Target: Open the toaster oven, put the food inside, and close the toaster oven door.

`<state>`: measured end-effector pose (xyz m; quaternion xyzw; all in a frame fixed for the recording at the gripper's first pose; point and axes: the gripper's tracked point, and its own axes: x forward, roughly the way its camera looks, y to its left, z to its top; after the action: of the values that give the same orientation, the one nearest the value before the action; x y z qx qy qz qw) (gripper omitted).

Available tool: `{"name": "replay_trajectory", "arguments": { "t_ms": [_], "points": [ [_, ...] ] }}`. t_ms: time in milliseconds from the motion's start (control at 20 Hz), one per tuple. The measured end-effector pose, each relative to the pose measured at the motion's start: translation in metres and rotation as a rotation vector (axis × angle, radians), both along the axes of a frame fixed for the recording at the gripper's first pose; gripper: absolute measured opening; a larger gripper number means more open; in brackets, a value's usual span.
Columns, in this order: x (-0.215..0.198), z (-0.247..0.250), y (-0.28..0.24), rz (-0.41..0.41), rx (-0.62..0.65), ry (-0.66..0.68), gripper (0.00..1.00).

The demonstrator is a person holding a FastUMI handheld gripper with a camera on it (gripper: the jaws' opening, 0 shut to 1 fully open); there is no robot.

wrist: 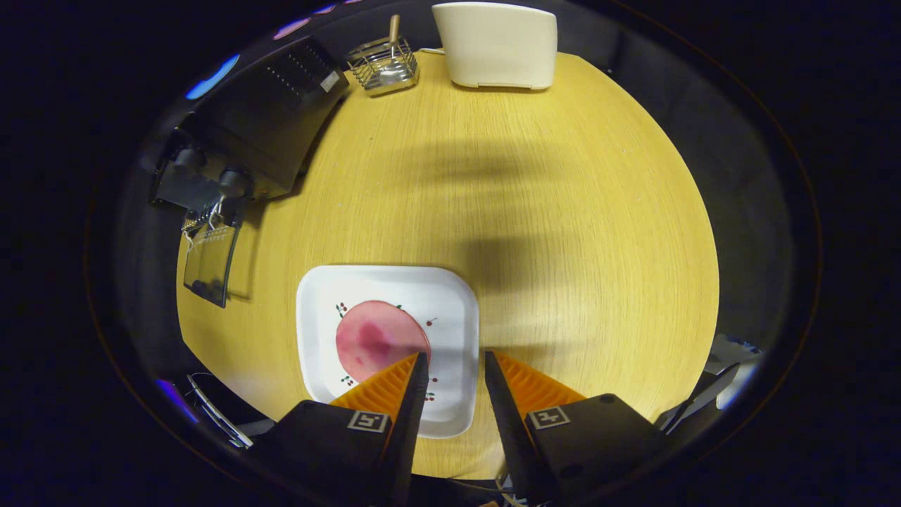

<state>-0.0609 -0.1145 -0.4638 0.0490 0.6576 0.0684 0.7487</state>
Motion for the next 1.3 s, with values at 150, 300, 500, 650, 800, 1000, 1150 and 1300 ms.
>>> {"name": "replay_trajectory", "arguments": {
  "t_ms": [150,300,500,650,800,1000,1150,1300],
  "points": [
    [0.008,0.003,-0.008,-0.048,0.001,-0.010,0.24],
    [0.008,0.004,-0.007,-0.054,0.067,-0.006,0.11],
    [0.005,0.008,-0.004,-0.183,0.228,0.003,0.05],
    [0.001,0.014,-0.001,-0.287,0.358,-0.010,0.05],
    [-0.004,0.019,0.004,-0.298,0.401,-0.036,0.05],
    [-0.014,0.036,0.016,-0.330,0.444,-0.053,0.05],
    [-0.024,0.058,0.039,-0.370,0.489,-0.062,0.05],
    [-0.034,0.080,0.072,-0.403,0.523,-0.077,0.05]
  ]
}}
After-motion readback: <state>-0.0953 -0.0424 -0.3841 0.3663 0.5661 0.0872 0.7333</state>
